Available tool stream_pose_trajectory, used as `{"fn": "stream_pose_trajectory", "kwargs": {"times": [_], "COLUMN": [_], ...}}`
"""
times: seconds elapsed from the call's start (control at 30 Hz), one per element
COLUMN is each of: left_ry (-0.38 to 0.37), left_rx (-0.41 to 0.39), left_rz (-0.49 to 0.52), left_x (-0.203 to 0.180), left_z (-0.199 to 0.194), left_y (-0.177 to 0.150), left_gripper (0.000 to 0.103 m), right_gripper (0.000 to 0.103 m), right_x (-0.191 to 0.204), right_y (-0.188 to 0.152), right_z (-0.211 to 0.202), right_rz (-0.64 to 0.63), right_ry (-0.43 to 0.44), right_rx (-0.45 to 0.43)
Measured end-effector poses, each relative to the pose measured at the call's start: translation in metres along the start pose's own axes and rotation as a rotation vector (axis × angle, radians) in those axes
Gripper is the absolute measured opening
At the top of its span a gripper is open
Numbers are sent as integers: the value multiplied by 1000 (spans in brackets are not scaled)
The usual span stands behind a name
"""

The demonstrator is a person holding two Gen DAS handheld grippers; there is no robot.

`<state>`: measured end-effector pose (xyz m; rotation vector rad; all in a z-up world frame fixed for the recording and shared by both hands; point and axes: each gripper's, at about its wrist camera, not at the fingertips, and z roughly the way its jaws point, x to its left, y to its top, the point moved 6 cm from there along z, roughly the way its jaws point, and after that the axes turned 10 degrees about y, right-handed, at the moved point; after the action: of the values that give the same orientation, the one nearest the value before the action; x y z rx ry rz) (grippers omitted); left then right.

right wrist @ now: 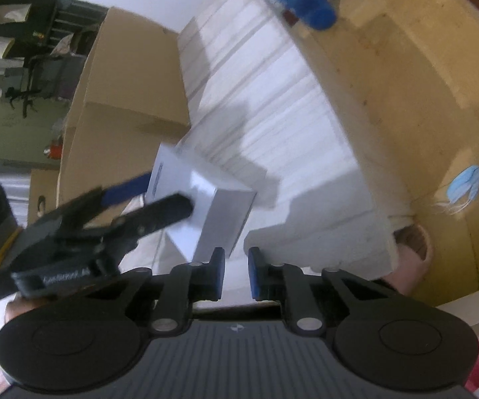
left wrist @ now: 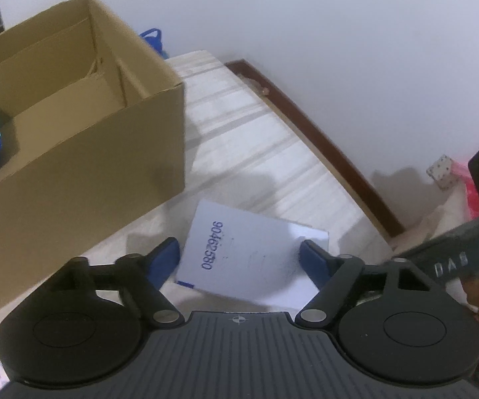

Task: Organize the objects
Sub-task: 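Move the left gripper to the small white printed box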

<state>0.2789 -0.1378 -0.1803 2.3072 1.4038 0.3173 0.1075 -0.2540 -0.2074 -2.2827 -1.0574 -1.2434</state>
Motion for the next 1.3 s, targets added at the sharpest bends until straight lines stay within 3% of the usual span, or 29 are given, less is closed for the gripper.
{"fn": "stream_pose_trajectory", "kwargs": {"times": [0.23, 0.67, 1.3], "left_ry": [-13, -31, -24], "left_rx": [11, 49, 65], "left_rz": [-45, -17, 29], "left_x": [11, 13, 3], "left_z": [-6, -19, -30], "left_y": [-7, -29, -30], "left_gripper": [59, 57, 57], "right_gripper": [16, 17, 17], "right_x": [1, 7, 19], "right_y": [7, 18, 33], "right_z": [2, 5, 14], "right_rz": [-10, -48, -134], "right_ry": [-31, -86, -163], "right_rx": [-30, -33, -17]}}
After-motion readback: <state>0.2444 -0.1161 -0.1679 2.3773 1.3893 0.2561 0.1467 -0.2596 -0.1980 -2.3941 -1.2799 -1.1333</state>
